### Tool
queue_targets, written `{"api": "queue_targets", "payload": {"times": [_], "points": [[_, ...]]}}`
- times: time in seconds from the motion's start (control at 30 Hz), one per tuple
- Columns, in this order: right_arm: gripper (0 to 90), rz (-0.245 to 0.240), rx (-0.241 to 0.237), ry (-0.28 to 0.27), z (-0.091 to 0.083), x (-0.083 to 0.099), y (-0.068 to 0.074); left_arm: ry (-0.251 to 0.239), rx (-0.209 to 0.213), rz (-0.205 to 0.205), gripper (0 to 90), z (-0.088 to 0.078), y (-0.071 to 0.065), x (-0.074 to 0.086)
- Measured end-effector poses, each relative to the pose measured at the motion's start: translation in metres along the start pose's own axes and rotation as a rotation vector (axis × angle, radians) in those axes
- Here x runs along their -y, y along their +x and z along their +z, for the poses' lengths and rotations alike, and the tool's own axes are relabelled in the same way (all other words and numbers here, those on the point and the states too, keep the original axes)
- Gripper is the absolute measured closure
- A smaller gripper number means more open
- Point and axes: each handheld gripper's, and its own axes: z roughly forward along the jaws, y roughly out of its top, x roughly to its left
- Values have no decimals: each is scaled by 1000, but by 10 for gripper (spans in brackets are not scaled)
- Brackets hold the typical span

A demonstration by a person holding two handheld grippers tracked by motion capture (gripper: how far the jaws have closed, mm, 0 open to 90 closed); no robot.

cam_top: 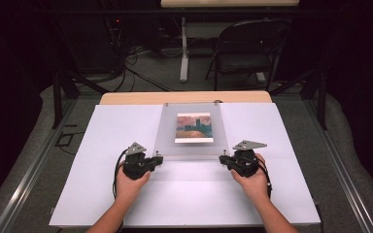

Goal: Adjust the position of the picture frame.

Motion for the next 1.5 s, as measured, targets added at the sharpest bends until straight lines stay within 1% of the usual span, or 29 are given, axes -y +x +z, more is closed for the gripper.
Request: {"api": "queue_targets", "payload": {"times": [0.03, 0.07, 0.1, 0.23, 0.27, 0.4, 0.43, 0.57, 0.63, 0.7, 0.87, 0.9, 1.07, 1.17, 1.2, 1.33, 1.5], "points": [[857, 0, 0, 0, 0, 0, 0, 0, 0, 0, 845, 0, 0, 0], [857, 2, 3, -1, 1, 0, -1, -1, -8, 0, 845, 2, -1, 0], [856, 1, 5, 3, 1, 1, -2, 3, -3, 3, 845, 3, -1, 0], [856, 7, 16, 7, 2, 2, -4, 6, -5, 0, 844, 5, -1, 1], [856, 7, 16, 10, 3, 2, -4, 5, -13, -2, 844, 6, -1, 2], [856, 2, 15, 15, 6, 4, -3, 17, -16, -9, 841, 6, 1, 3], [856, 1, 16, 19, 6, 4, -2, 10, -20, -10, 841, 7, 1, 4], [856, 1, 17, 23, 7, 5, -3, 15, -23, -11, 841, 8, 1, 4], [856, 5, 16, 23, 8, 6, -2, 25, -15, -11, 840, 8, 1, 5], [855, -1, 20, 32, 8, 7, -3, 25, -27, -9, 840, 10, 1, 6], [854, 3, 18, 39, 11, 8, -3, 42, -23, -5, 839, 11, 1, 7], [854, 0, 20, 41, 11, 8, -3, 35, -29, -6, 839, 12, 1, 8], [853, 1, 27, 56, 12, 10, -5, 54, -21, 6, 838, 14, 1, 9], [852, 8, 26, 59, 13, 11, -6, 54, -18, 6, 837, 14, 1, 9], [852, 8, 27, 58, 13, 11, -5, 49, -25, 6, 837, 15, 1, 9], [852, 10, 29, 57, 14, 12, -5, 42, -26, 1, 835, 15, 0, 10], [852, 16, 25, 60, 14, 14, -7, 43, -12, -5, 831, 15, 1, 11]]}}
